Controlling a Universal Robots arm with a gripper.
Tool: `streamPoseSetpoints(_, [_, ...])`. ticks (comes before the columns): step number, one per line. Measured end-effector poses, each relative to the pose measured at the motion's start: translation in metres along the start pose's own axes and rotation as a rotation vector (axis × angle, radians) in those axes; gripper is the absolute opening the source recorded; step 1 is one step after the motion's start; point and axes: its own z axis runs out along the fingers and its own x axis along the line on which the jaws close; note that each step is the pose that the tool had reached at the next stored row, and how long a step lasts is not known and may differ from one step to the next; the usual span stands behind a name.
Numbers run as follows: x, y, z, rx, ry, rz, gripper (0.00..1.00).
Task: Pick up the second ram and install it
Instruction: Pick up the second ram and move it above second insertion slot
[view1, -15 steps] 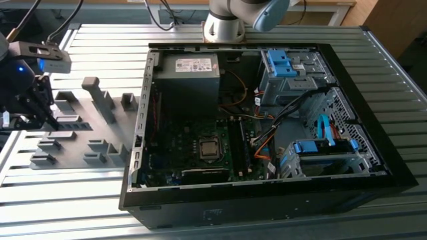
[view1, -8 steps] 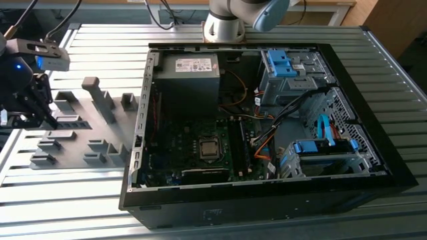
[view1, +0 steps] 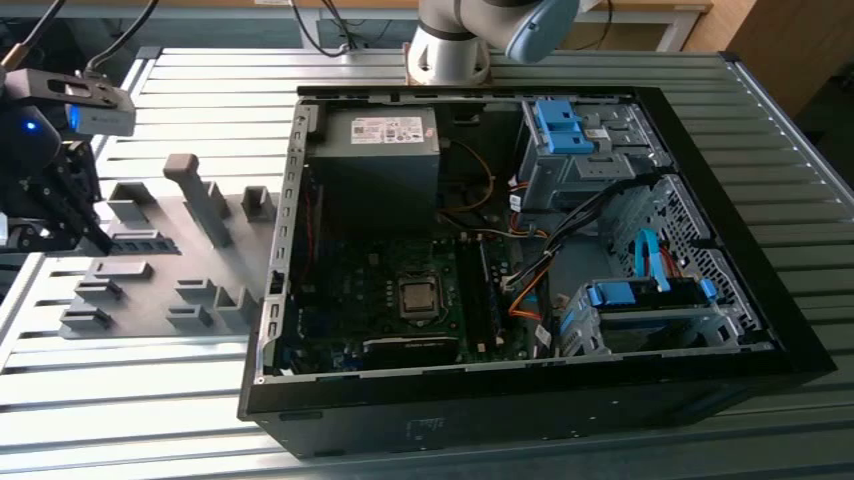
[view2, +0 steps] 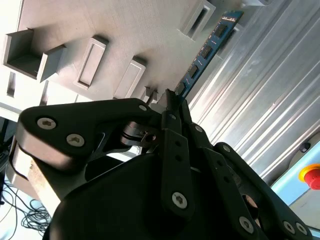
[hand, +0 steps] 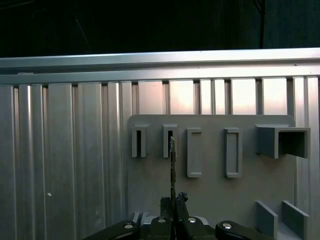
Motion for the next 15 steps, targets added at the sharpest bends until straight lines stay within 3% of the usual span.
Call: streamPoseSetpoints(15, [0.0003,-0.0003,-0.0163,0.0001,0.0001,0.0,0.14])
